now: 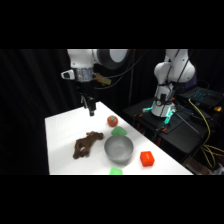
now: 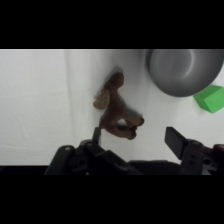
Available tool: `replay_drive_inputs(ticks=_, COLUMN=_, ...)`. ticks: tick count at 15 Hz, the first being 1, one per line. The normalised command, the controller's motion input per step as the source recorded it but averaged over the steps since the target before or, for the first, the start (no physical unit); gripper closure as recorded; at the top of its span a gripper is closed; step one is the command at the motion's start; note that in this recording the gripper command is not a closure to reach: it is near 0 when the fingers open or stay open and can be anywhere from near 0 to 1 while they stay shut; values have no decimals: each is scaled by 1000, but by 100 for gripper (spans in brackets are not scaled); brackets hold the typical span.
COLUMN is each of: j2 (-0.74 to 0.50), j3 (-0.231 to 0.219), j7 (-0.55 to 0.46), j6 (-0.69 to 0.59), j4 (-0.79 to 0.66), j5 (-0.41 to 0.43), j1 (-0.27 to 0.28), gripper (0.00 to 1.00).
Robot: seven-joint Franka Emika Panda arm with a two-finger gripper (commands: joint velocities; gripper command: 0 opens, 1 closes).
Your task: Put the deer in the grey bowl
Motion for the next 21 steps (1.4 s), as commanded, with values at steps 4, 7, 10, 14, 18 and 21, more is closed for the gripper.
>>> replay_drive_inputs(ticks=4, j2=485, j3=42, j7=-185, j6=234, j4=458, j5=233, j1=-97, gripper=0)
replay_drive_inputs(ticks=7, j2=420, j3=51, j7=-92, j6=313, j4=249, j5=125, j1=-71, gripper=0)
replay_drive_inputs(ticks=10, j2=334, j3=65, j7=-52, j6=250, j4=173, j5=118, j1=-85, gripper=0)
replay_drive_inputs(ticks=14, j2=149, j3=106, j7=-57, j6=197, j4=23, j5=173, j1=-123, gripper=0)
replay_drive_inputs(ticks=18, j2=103, j3=159, j7=-99, j6=207, j4=-45, j5=245, j1=-158, gripper=0)
replay_drive_inputs(ticks=21, j2=173, j3=147, j7=-98, j6=241, j4=1, j5=246, j1=-155, gripper=0)
